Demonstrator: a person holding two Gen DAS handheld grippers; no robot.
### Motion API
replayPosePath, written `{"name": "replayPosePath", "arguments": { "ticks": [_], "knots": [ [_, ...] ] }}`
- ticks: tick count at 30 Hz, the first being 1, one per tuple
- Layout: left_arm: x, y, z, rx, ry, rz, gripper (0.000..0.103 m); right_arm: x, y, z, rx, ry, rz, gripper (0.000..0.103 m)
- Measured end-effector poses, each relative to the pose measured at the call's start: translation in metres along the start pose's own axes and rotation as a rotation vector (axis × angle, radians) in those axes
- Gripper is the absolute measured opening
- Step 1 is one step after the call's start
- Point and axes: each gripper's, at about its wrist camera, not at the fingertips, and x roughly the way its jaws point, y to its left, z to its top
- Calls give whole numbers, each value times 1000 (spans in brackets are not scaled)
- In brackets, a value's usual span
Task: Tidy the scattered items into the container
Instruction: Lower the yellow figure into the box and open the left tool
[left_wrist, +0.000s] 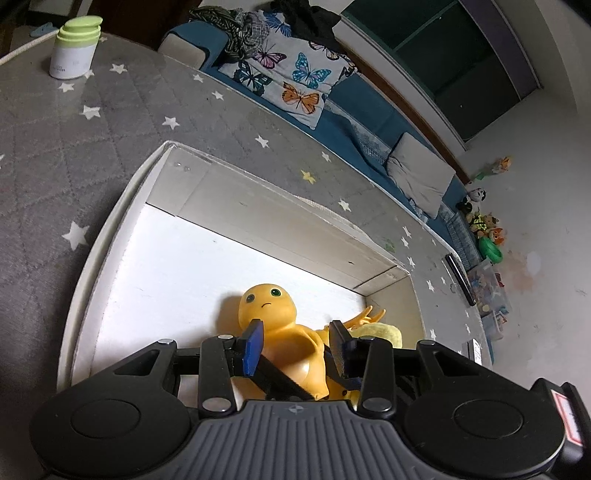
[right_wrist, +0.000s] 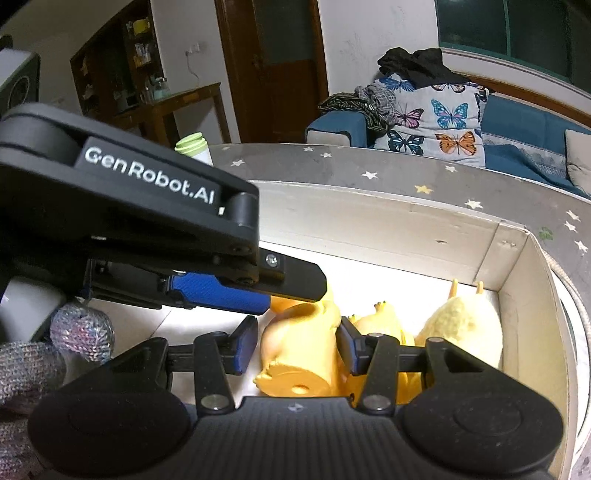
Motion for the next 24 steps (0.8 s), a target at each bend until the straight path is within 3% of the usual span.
{"name": "replayPosePath", "arguments": {
  "ticks": [14, 24],
  "knots": [
    [-39, -23, -23, 108, -77, 34, 41, -54, 10, -3, -58, -108, -13, 58],
    [-73, -36, -62, 181, -120, 72, 41, -113, 30, -36, -95, -184, 2, 64]
  ]
}}
